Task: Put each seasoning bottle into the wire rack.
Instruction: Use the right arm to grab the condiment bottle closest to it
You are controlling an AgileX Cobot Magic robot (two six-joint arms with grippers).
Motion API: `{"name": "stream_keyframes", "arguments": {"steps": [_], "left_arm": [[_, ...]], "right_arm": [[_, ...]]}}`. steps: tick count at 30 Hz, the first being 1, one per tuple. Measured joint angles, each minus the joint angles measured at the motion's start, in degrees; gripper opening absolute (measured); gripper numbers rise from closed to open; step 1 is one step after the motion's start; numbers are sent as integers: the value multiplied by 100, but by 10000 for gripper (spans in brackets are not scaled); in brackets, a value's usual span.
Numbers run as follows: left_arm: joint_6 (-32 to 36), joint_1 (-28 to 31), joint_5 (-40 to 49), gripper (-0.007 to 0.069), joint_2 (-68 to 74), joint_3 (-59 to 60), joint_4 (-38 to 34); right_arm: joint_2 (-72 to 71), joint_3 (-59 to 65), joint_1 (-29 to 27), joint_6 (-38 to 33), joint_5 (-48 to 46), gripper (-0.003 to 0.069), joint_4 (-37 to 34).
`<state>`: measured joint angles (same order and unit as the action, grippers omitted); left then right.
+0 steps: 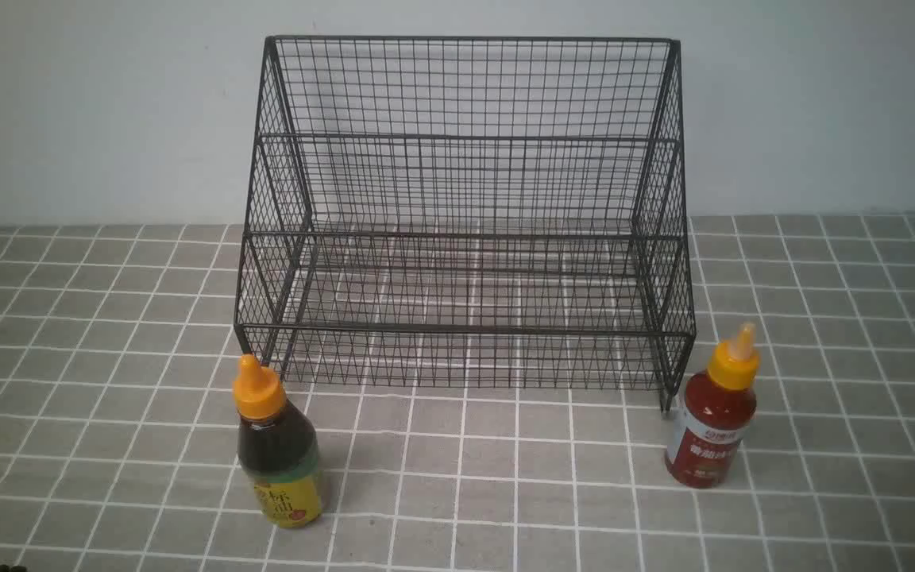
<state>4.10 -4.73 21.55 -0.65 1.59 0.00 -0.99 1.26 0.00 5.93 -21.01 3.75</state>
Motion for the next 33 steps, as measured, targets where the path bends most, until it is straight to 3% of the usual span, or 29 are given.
{"name": "stream_keyframes", "arguments": {"steps": [19, 27, 33], "left_arm": [[0, 0, 0, -7, 0, 0, 0], [0, 0, 0, -7, 0, 0, 0], [0, 0, 0, -7, 0, 0, 0]], "right_arm": [[0, 0, 7, 51, 44, -12, -48], [0, 41, 12, 912, 1692, -12, -1748], [0, 41, 0, 992, 2408, -12, -2120]]}}
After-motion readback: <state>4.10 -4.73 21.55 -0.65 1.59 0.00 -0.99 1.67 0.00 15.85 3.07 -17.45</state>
